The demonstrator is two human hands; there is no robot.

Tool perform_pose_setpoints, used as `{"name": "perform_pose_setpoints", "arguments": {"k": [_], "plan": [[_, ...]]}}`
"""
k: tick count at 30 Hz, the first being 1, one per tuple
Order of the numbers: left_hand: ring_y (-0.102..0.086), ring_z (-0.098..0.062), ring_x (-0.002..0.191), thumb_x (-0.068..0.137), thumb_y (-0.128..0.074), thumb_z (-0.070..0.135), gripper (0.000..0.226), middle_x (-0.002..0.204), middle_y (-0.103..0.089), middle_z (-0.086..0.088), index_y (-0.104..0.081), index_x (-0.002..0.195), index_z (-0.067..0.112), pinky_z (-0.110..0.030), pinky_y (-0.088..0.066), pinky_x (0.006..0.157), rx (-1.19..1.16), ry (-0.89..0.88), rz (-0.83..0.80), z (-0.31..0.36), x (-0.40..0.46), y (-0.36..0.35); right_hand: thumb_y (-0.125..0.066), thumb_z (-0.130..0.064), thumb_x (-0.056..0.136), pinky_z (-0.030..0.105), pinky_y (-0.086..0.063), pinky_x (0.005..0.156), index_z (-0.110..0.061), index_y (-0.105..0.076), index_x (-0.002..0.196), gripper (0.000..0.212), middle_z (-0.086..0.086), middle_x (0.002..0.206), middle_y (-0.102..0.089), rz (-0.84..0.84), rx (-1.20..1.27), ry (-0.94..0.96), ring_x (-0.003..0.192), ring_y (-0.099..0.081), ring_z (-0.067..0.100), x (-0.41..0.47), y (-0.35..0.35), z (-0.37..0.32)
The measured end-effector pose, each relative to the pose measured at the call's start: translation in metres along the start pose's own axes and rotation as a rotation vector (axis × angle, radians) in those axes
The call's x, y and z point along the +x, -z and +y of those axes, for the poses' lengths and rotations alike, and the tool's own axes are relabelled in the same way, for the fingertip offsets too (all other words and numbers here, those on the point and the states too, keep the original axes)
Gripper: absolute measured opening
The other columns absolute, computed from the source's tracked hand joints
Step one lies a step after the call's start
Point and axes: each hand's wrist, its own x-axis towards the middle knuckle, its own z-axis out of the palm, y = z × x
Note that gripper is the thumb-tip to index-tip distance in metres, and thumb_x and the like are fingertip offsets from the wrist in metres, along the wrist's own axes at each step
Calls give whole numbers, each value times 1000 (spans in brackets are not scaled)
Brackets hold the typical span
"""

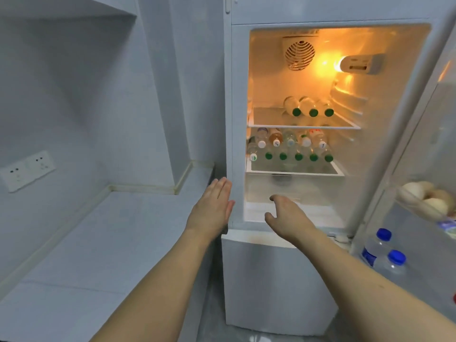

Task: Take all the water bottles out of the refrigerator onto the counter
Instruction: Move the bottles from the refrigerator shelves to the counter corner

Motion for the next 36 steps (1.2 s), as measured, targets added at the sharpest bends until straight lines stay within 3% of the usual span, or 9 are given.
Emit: {"name": "perform_pose_setpoints", "arguments": {"k": [7,10,15,18,25,28,36], "plan": [[-30,-25,146,102,-47,26,52,155,-35,-10,-35,149,6,-36,-31,117,-45,-207,109,26,84,-13,-48,-29,96,33,-33,107,-10,-35,144,54,8,148,-41,64,8,-69,134,-39,25,56,27,25],[-35,-29,143,100,-53,21,50,152,-40,-14,-41,145,3,-37,-27,117,-92,-262,161,38,125,-18,-51,-24,93,35,-38,103,-11,-44,137,46,9,140,-49,154,48,-92,127,-46,26,83,52,38],[-38,-27,141,97,-56,22,51,150,-42,-13,-43,143,4,-41,-36,113,-90,-304,207,55,188,-22,-54,-22,90,37,-44,92,-9,-50,128,39,11,129,-56,263,70,-94,116,-54,29,132,91,57],[-36,-26,140,100,-51,25,51,151,-39,-10,-38,146,7,-43,-42,109,-43,-320,171,64,227,-24,-55,-21,91,37,-45,90,-11,-49,129,40,10,132,-54,337,123,-84,116,-54,30,160,116,67],[-21,-22,148,104,-40,31,56,162,-21,-4,-21,154,15,-35,-29,114,-12,-328,153,86,311,-34,-52,-29,93,42,-51,91,-19,-47,131,40,6,126,-56,420,101,-128,108,-57,25,232,158,100],[-24,-22,146,102,-45,27,57,160,-24,-6,-24,153,14,-32,-22,117,-20,-346,157,93,349,-43,-53,-25,92,40,-46,95,-14,-47,135,45,8,133,-55,456,108,-111,117,-55,27,264,168,115],[-22,-21,147,101,-45,32,60,161,-23,-6,-22,153,16,-34,-28,117,89,-339,105,96,423,-73,-54,-33,91,38,-50,85,-13,-48,127,42,9,123,-56,521,-23,-142,106,-57,27,342,167,147]]}}
